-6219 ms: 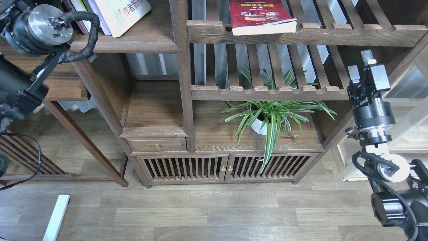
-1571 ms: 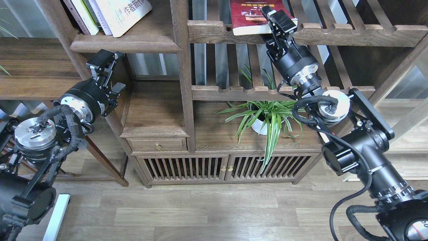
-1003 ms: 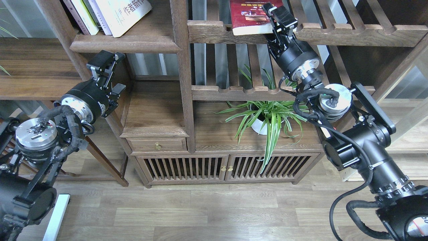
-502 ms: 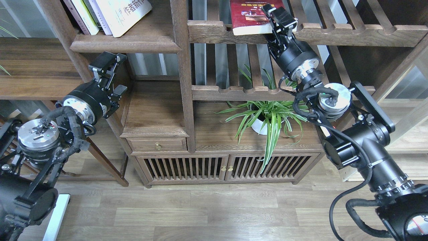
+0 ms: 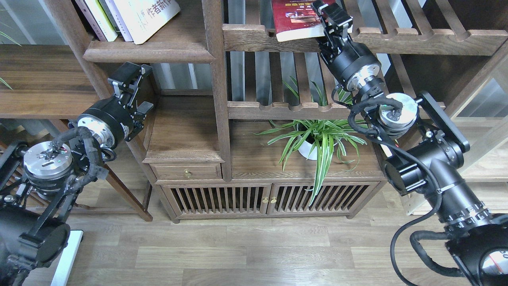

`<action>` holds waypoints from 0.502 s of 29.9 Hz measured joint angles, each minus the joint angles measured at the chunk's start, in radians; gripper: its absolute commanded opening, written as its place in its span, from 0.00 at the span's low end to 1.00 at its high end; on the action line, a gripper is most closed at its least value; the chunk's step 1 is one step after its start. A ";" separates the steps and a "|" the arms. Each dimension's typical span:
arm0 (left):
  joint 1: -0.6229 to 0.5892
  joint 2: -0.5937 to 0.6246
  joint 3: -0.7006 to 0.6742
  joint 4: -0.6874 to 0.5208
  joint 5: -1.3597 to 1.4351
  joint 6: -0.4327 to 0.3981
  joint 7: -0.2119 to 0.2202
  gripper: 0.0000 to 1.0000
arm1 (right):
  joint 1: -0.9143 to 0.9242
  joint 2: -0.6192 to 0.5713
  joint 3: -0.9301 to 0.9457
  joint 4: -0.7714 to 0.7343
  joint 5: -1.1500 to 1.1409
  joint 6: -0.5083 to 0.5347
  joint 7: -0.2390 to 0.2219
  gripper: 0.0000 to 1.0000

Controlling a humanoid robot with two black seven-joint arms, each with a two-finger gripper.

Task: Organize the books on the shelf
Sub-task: 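Grasp the red book's top edge with the right gripper and tilt it out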

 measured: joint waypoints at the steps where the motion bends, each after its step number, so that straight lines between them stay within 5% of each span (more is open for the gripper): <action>1: 0.000 0.000 0.000 0.000 0.000 0.000 0.000 0.99 | 0.001 0.002 -0.001 -0.006 -0.002 0.001 0.000 0.59; 10: 0.001 0.000 0.000 0.000 0.000 0.000 0.000 0.99 | 0.003 0.007 -0.002 -0.031 -0.010 0.011 0.001 0.40; 15: 0.001 0.000 0.000 0.000 0.001 0.000 0.000 0.99 | 0.003 0.007 0.004 -0.037 -0.011 0.031 0.008 0.14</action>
